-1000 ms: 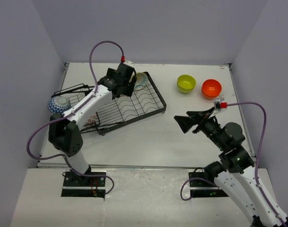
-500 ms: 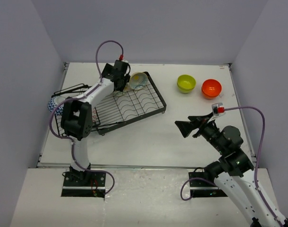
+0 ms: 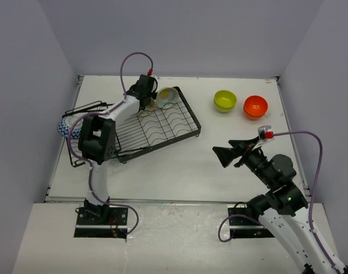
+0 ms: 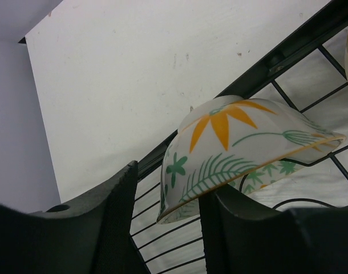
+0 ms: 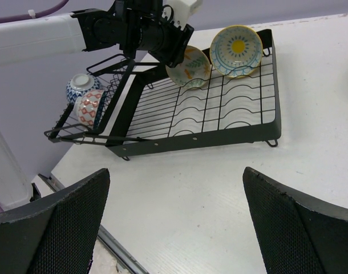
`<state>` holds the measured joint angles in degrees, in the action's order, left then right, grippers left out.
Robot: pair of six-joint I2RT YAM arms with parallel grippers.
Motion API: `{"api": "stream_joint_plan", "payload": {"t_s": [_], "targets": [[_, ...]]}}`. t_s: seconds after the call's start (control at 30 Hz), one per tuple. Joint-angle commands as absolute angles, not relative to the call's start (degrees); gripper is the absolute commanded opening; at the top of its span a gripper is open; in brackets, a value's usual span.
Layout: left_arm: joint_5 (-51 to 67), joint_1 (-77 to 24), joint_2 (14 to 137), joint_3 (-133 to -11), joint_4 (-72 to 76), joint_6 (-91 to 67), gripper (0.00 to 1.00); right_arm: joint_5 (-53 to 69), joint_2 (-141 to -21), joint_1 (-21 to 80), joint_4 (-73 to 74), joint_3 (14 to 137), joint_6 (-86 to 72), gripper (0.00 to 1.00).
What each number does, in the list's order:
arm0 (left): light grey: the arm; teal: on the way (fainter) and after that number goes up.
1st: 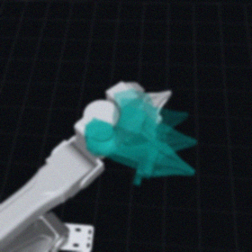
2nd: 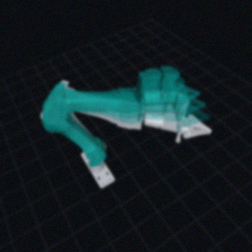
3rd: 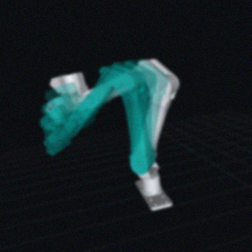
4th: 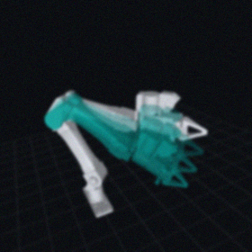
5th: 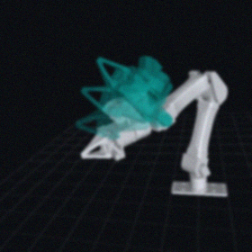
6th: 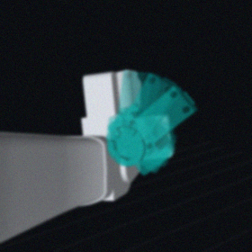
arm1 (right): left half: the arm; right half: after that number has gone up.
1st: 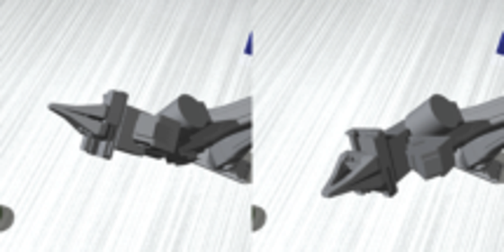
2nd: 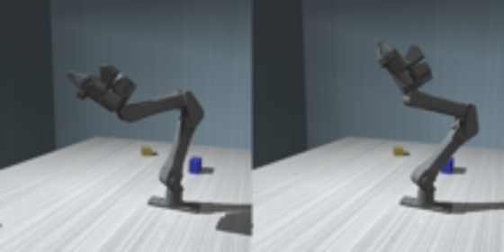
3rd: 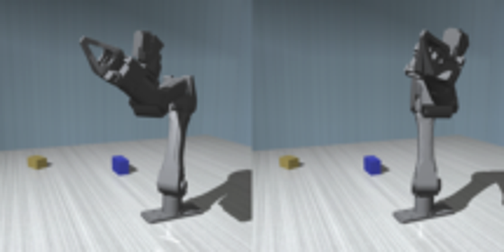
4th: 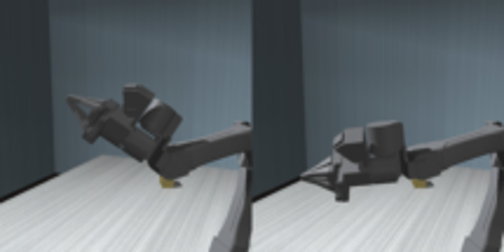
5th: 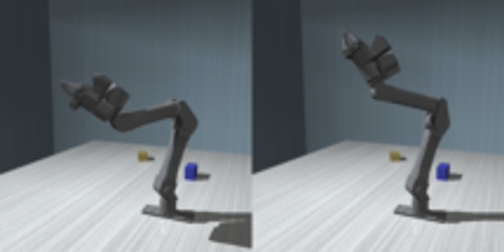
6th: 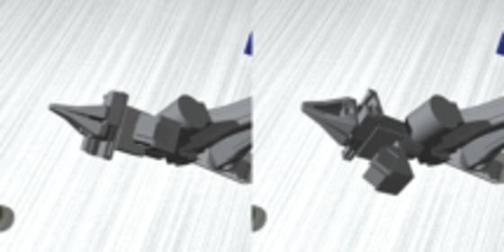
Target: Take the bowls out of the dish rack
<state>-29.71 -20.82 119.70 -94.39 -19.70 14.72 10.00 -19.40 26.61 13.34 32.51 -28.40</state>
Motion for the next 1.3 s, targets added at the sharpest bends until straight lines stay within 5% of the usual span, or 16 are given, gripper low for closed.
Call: {"api": "stream_joint_plan", "payload": {"t_s": [0.0, 0.53, 1.27], "targets": [[-28.74, -20.39, 120.06, -94.83, -16.08, 16.26, 0.46, 9.58, -19.16, 26.54, 12.92, 32.87, -27.42, 0.99], [-36.03, -22.24, 116.19, -89.91, -9.58, 19.95, 0.01, 9.84, -19.25, 26.54, 12.48, 32.52, -27.42, 0.99], [-44.65, -24.08, 107.41, -84.64, 4.74, 22.94, 0.0, 10.46, -18.81, 26.54, 12.57, 32.52, -27.25, 0.99]]}}
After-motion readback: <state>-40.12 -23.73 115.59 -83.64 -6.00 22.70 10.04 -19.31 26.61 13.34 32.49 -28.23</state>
